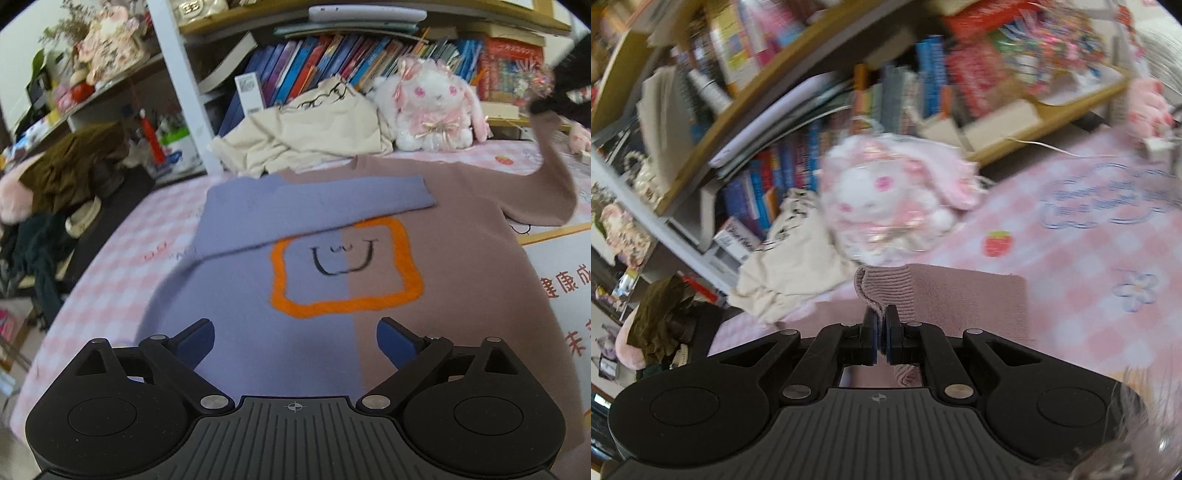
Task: Fold clothes
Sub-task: 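Lift the mauve sleeve with the right gripper and fold it over the lavender sleeve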
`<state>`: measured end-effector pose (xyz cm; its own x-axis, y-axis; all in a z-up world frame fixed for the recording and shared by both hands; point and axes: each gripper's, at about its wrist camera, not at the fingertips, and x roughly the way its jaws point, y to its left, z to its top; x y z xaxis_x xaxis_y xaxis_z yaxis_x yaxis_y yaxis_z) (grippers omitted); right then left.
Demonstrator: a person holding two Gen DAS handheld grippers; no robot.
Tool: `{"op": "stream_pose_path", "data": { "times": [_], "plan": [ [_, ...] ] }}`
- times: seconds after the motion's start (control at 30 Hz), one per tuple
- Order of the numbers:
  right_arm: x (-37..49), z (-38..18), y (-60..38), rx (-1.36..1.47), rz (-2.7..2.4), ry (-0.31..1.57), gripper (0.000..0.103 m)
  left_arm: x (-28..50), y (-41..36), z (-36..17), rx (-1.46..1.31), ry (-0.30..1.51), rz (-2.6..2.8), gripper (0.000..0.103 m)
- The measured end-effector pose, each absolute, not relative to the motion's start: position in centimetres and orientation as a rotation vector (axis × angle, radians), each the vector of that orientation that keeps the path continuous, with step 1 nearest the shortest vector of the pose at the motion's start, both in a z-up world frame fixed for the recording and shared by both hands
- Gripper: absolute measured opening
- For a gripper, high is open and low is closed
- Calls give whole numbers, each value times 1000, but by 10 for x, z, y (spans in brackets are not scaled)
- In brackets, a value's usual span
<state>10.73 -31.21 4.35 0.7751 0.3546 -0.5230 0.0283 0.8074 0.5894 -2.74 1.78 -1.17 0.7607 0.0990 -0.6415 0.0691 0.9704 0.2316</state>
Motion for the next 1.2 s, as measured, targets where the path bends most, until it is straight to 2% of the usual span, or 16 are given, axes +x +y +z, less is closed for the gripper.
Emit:
{"op": "stream_pose_path", "data": {
  "times": [0.47,0.67,1.2],
  "plan": [
    [153,75,-155,525,277,618,5,-22,81,-11,306,641,-125,98],
    [173,70,-85,467,338,643,5,-23,108,-11,301,643,-123,98],
    [190,37,-20,424,370,761,5,-26,138,-13,307,648,-138,98]
  ]
}}
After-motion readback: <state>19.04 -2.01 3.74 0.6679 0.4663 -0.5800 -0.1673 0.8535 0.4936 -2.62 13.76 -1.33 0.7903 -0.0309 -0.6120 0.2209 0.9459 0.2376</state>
